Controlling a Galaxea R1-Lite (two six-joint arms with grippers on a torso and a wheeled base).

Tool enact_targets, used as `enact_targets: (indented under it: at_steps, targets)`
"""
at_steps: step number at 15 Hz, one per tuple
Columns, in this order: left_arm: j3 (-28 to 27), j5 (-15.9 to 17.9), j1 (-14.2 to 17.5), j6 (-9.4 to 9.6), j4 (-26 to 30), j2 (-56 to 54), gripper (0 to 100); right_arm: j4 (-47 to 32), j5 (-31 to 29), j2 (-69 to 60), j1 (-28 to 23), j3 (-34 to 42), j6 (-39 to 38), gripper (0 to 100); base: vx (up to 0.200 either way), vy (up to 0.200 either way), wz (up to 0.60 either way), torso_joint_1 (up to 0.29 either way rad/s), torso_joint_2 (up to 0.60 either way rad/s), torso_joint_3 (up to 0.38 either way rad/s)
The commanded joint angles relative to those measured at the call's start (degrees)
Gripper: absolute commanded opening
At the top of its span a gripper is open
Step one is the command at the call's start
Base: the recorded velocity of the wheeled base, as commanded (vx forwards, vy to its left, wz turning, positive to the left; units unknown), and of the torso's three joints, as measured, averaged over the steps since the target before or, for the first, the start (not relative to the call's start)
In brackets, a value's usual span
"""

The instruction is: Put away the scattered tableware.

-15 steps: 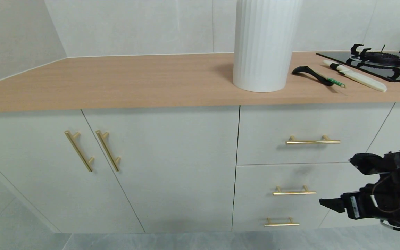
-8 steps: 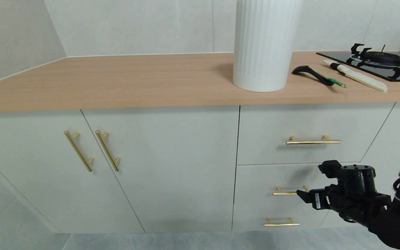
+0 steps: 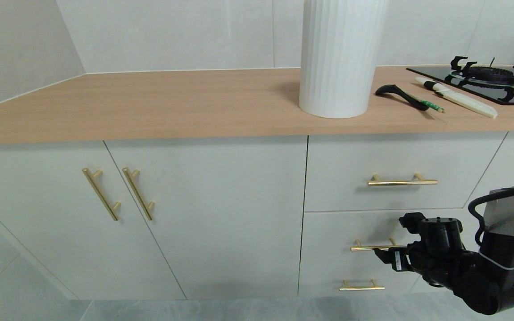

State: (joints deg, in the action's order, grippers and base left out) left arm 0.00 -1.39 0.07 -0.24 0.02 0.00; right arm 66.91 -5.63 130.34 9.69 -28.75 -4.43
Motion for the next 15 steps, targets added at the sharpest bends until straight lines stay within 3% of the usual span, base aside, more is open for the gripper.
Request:
enact_targets:
  at_steps: [1, 9, 15]
  targets:
    - [0.0, 0.0, 0.0, -0.02, 0.1, 0.0, 100, 1.2, -0.1, 0.0, -0.1, -0.3, -1.3, 100, 0.000, 0.000, 0.00, 0.000, 0.00, 0.000]
    - [0.0, 0.0, 0.0, -0.02, 0.0, 0.0, 100, 7.5, -5.4, 6.6, -0.4, -3.4, -1.5, 100, 0.000, 0.000, 0.00, 0.000, 0.00, 0.000]
    - [0.0, 0.0, 0.0, -0.02, 0.0, 0.0, 100, 4.3, -4.9, 5.5, -0.4, -1.0, 0.1, 100, 0.000, 0.000, 0.00, 0.000, 0.00, 0.000]
